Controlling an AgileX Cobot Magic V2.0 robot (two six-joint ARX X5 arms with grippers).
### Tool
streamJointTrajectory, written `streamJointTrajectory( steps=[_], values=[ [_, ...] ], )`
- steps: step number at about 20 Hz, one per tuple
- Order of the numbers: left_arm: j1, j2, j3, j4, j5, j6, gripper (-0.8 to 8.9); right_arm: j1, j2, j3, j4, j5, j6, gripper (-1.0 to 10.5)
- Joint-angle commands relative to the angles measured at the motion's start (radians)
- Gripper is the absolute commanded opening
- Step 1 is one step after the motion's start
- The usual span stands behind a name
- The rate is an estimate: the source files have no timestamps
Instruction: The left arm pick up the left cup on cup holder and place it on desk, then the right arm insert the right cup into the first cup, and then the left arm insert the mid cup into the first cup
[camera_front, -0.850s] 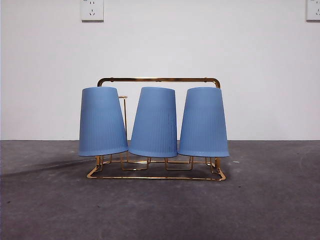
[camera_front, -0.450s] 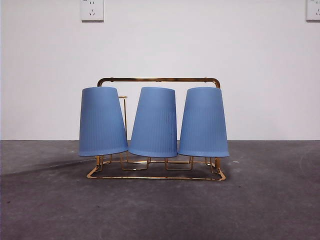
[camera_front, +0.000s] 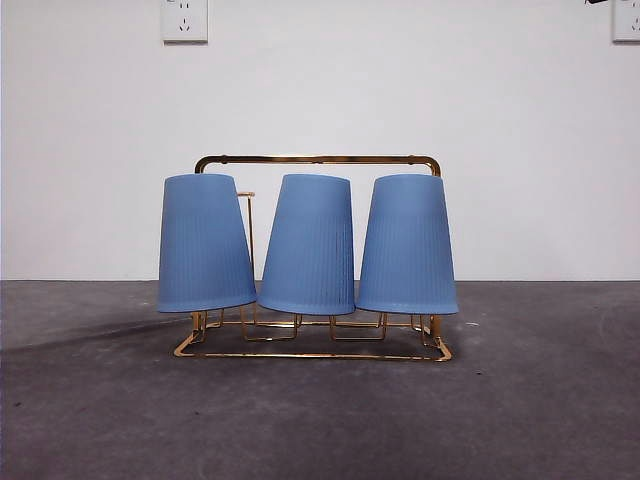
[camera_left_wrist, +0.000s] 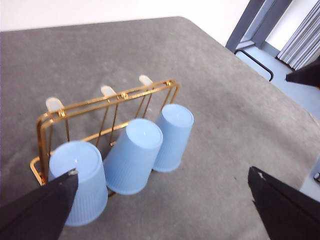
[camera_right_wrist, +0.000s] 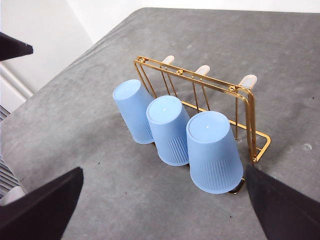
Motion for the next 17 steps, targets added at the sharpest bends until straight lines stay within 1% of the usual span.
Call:
streamJointTrajectory(
  steps=[1,3,5,10,14,17],
  values=[
    [-0.008,0.004,0.024,-0.031,0.004,0.023,6.01,0.015,0.029,0.018,0.01,0.0,0.014,5.2],
    [-0.011,0.0,0.024,-0.059,0.004,0.039,5.94,0.04,0.058,0.018,0.013,0.002,0.014,5.2],
    [-0.011,-0.005,0.024,-0.086,0.004,0.053,5.94,0.08,0.097,0.018,0.018,0.029,0.014,5.2],
    [-0.011,-0.02,0.024,-0.151,0.005,0.07,5.94,0.2,0.208,0.018,0.068,0.203,-0.007,5.2],
    [-0.011,-0.034,0.024,-0.18,0.004,0.074,5.94,0.257,0.303,0.018,0.146,0.283,-0.028,5.2],
    [-0.011,-0.049,0.024,-0.206,0.004,0.077,5.94,0.271,0.38,0.018,0.189,0.338,-0.04,5.2]
  ],
)
